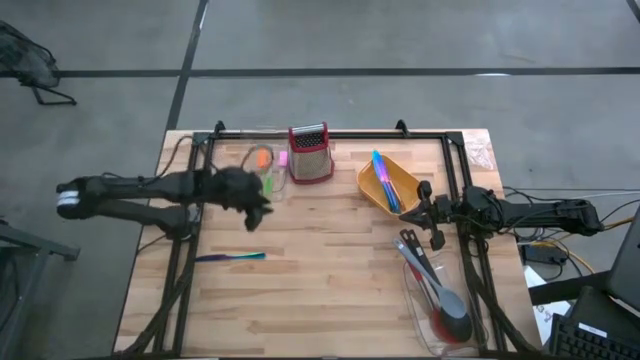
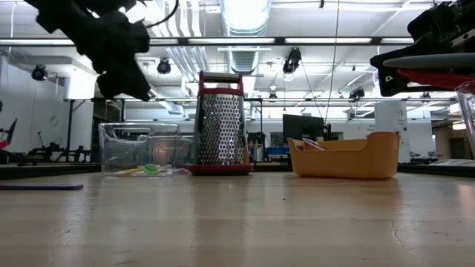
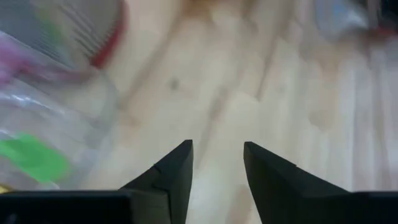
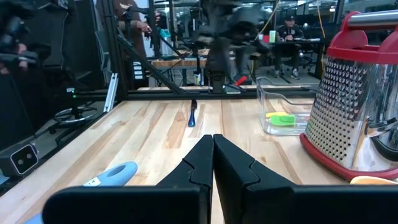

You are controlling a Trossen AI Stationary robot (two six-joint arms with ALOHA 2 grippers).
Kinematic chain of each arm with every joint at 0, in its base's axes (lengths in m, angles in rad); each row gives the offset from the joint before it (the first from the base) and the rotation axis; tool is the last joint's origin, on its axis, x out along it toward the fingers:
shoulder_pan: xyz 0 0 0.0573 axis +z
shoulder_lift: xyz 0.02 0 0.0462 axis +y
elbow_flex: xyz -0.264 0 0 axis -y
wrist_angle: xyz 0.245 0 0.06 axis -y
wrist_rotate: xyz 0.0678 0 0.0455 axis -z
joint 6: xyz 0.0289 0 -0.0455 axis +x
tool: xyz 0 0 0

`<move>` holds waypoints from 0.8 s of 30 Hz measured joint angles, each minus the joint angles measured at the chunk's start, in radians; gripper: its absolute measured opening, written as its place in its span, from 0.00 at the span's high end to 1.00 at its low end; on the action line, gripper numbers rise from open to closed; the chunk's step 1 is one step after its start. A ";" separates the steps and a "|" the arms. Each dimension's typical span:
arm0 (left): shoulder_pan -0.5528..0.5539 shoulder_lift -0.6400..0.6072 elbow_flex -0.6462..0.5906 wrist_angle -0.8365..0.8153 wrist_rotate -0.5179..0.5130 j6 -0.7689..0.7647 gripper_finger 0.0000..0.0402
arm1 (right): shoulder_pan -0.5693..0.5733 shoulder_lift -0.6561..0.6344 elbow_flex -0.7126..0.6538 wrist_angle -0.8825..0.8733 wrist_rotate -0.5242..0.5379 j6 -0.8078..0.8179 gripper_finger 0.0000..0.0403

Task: Pick & Place Kitchen Items
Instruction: Put the blue table knife into the orange bin

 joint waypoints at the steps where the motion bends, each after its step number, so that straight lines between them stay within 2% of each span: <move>1: -0.047 0.004 -0.005 -0.013 -0.026 -0.015 0.64 | 0.000 0.000 0.000 0.000 0.000 0.000 0.98; 8: -0.372 0.061 -0.020 -0.119 -0.275 -0.155 0.71 | 0.000 0.000 0.000 0.000 0.000 0.000 0.98; 11: -0.478 0.101 -0.021 -0.122 -0.359 -0.201 0.77 | 0.000 0.000 0.000 0.000 0.000 0.000 0.98; 17: -0.571 0.200 -0.021 -0.134 -0.368 -0.267 0.90 | 0.000 0.000 0.000 0.000 0.000 0.000 0.98; 20: -0.582 0.259 -0.021 -0.134 -0.326 -0.274 0.97 | 0.000 0.000 0.000 0.000 0.000 0.000 0.98; 24: -0.584 0.334 -0.021 -0.141 -0.323 -0.292 0.98 | 0.000 0.000 0.000 0.000 0.000 0.000 0.98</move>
